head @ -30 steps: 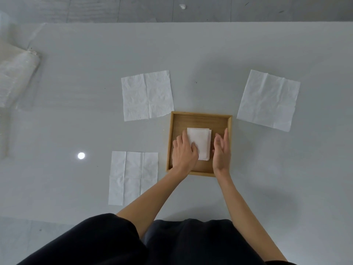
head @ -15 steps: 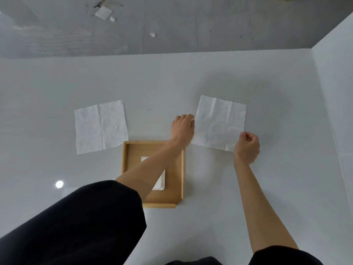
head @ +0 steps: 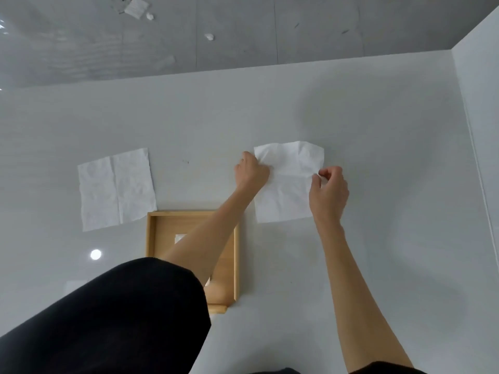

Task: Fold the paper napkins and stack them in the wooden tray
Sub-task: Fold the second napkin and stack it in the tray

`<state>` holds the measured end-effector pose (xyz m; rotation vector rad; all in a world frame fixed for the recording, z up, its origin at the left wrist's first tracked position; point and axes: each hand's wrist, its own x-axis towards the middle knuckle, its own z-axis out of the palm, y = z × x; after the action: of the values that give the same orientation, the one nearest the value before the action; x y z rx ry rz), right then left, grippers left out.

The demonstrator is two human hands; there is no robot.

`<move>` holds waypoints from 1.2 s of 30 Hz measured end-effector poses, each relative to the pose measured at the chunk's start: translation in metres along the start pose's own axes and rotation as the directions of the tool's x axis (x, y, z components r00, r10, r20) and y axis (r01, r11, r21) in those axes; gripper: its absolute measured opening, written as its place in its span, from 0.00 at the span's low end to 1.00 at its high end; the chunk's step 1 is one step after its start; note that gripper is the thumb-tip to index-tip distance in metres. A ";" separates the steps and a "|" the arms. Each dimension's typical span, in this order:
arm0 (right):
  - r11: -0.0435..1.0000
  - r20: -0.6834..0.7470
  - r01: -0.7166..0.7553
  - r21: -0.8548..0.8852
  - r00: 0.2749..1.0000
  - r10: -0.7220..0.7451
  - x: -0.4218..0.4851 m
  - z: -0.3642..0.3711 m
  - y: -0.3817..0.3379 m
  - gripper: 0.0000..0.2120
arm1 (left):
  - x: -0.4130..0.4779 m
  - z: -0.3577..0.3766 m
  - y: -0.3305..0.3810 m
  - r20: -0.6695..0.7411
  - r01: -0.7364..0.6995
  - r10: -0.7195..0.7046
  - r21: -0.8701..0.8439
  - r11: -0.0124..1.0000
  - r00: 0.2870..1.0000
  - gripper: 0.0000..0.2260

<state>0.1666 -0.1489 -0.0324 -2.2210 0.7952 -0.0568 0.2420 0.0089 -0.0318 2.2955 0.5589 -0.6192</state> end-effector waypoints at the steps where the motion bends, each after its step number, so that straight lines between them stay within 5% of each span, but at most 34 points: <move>1: 0.993 0.065 0.098 0.058 0.993 -0.102 -0.005 -0.010 -0.006 0.06 | -0.007 -0.004 -0.005 -0.001 -0.018 0.018 -0.025 1.000 1.000 0.18; 5: 0.933 0.387 0.345 0.099 0.851 -0.355 -0.031 -0.059 -0.044 0.09 | -0.041 -0.042 -0.024 0.010 -0.325 0.328 -0.102 0.940 0.945 0.39; 8: 0.904 0.611 0.412 0.113 0.689 -0.390 -0.059 -0.093 -0.083 0.12 | -0.066 -0.090 -0.034 0.305 -0.395 0.471 -0.280 0.875 0.828 0.45; 12: 0.902 0.763 0.394 0.175 0.525 -0.377 -0.105 -0.135 -0.138 0.13 | -0.117 -0.145 -0.055 0.587 -0.338 0.496 -0.365 0.867 0.640 0.32; 15: 0.892 0.764 0.316 0.323 0.470 -0.442 -0.142 -0.168 -0.167 0.13 | -0.161 -0.170 -0.075 0.627 -0.152 0.521 -0.544 0.825 0.579 0.18; 19: 0.863 0.706 0.142 0.486 0.518 -0.483 -0.173 -0.193 -0.166 0.15 | -0.209 -0.209 -0.092 0.526 -0.094 0.596 -0.698 0.710 0.607 0.16; 22: 0.881 0.751 0.011 0.473 0.517 -0.410 -0.199 -0.188 -0.148 0.37 | -0.239 -0.246 -0.098 0.457 -0.204 0.584 -0.643 0.738 0.671 0.16; 23: 0.887 0.759 -0.003 0.462 0.518 -0.394 -0.209 -0.183 -0.144 0.36 | -0.247 -0.256 -0.100 0.448 -0.236 0.574 -0.609 0.757 0.686 0.16; 26: 0.856 0.717 -0.033 0.516 0.564 -0.410 -0.235 -0.163 -0.142 0.16 | -0.264 -0.280 -0.114 0.455 -0.220 0.528 -0.572 0.791 0.717 0.15; 29: 0.725 0.699 -0.238 0.646 0.565 -0.438 -0.256 -0.147 -0.138 0.14 | -0.278 -0.293 -0.135 0.446 -0.171 0.480 -0.573 0.801 0.755 0.14; 32: 0.526 0.758 -0.550 0.648 0.535 -0.374 -0.277 -0.130 -0.123 0.32 | -0.288 -0.294 -0.160 0.400 -0.101 0.446 -0.644 0.758 0.800 0.12; 34: 0.481 0.758 -0.592 0.647 0.568 -0.320 -0.278 -0.116 -0.096 0.40 | -0.291 -0.291 -0.178 0.383 -0.049 0.412 -0.680 0.731 0.827 0.11; 36: 0.351 0.786 -0.728 0.590 0.418 -0.455 -0.278 -0.100 -0.074 0.41 | -0.290 -0.289 -0.196 0.394 0.004 0.378 -0.696 0.718 0.838 0.10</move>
<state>-0.0462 -0.0204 0.1440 -0.6481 0.1585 0.6491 -0.0160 0.2818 0.2230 1.3798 0.2074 -0.7379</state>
